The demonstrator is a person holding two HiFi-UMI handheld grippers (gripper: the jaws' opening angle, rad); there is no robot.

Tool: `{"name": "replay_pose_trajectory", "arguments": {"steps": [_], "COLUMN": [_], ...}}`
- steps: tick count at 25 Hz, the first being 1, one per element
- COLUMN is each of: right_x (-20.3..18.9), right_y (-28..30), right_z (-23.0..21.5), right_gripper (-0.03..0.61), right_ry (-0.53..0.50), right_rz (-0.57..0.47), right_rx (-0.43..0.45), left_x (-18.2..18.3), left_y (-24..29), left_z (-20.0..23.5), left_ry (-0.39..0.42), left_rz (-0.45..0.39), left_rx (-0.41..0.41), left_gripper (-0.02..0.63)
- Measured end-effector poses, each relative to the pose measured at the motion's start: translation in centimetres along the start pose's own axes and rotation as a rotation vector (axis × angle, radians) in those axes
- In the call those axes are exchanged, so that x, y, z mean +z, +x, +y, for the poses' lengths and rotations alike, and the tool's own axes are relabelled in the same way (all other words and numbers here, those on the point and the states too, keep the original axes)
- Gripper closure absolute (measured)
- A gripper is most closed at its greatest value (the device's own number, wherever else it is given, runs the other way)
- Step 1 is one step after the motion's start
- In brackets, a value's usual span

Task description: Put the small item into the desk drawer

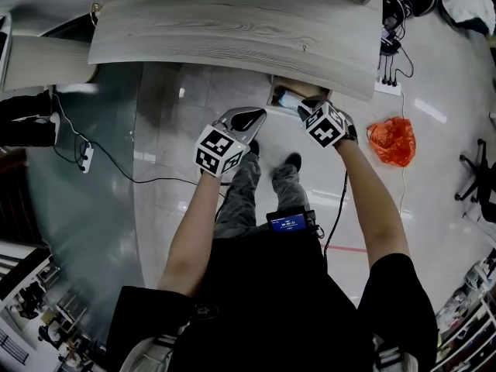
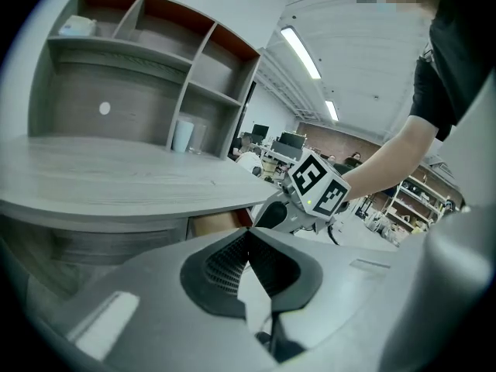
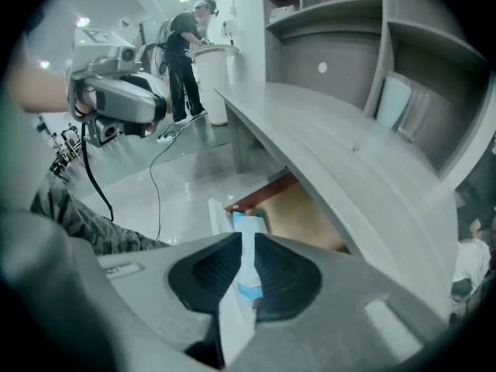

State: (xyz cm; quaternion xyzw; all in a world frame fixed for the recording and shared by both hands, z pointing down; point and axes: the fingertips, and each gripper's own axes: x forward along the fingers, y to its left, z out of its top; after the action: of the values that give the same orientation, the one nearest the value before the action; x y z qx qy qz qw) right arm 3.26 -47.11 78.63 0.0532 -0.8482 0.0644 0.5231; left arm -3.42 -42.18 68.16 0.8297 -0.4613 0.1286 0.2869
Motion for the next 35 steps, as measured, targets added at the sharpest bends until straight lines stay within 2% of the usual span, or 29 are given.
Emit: {"name": "replay_pose_trajectory", "arguments": {"steps": [5,23,35], "right_x": [0.7,0.4,-0.9], "right_y": [-3.2,-14.8,-21.3], "right_z": [0.0,0.4,0.6], "right_gripper": [0.577,0.578,0.578], "right_ry": [0.034,0.287,0.535], "right_rz": [-0.055,-0.276,-0.472], "right_rx": [-0.048,-0.152,-0.242], "left_x": [1.5,6.4,8.0], "left_y": [-0.7,-0.4,-0.4], "left_z": [-1.1,-5.2,-7.4], "left_ry": [0.018,0.106,0.152], "left_rz": [-0.009,-0.010,-0.013], "left_rx": [-0.009,-0.099,-0.143], "left_gripper": [0.612,0.612,0.612]}}
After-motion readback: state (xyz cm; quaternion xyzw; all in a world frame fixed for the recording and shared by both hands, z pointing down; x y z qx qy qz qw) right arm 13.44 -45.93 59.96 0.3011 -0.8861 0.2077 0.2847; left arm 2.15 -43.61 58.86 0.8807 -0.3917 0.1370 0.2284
